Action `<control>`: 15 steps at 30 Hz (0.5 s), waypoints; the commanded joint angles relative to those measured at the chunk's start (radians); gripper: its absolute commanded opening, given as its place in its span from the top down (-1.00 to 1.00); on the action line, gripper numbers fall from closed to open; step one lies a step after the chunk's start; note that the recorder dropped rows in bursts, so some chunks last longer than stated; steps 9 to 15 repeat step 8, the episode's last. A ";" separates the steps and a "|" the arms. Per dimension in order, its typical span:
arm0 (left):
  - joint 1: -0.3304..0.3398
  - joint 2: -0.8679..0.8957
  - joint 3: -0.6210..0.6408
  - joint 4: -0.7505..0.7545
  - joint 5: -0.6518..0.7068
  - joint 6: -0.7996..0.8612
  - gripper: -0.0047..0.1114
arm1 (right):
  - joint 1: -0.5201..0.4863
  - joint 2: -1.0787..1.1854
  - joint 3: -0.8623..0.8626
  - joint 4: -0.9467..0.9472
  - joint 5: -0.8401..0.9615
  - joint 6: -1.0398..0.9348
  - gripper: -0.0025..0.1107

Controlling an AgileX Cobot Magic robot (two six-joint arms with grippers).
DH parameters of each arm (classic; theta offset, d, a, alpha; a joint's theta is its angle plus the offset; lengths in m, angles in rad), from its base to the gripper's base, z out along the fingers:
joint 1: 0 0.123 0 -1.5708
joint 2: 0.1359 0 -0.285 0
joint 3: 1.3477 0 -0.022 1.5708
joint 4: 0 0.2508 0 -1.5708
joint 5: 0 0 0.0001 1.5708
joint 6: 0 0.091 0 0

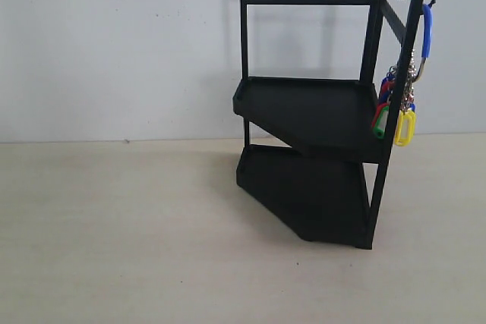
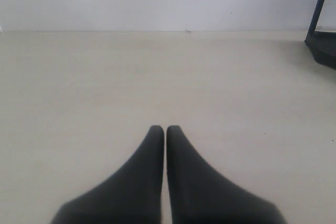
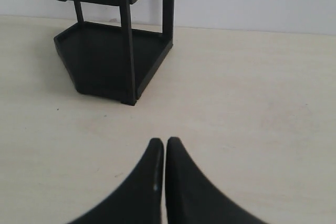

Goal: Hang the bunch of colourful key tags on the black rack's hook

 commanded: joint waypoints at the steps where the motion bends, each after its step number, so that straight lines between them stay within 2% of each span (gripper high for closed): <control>1: 0.004 -0.002 -0.001 -0.009 -0.015 -0.010 0.84 | -0.006 -0.004 -0.001 0.001 -0.005 0.000 0.93; 15: 0.004 -0.002 -0.001 -0.009 -0.015 -0.010 0.84 | -0.006 -0.004 -0.001 0.001 0.005 0.007 0.93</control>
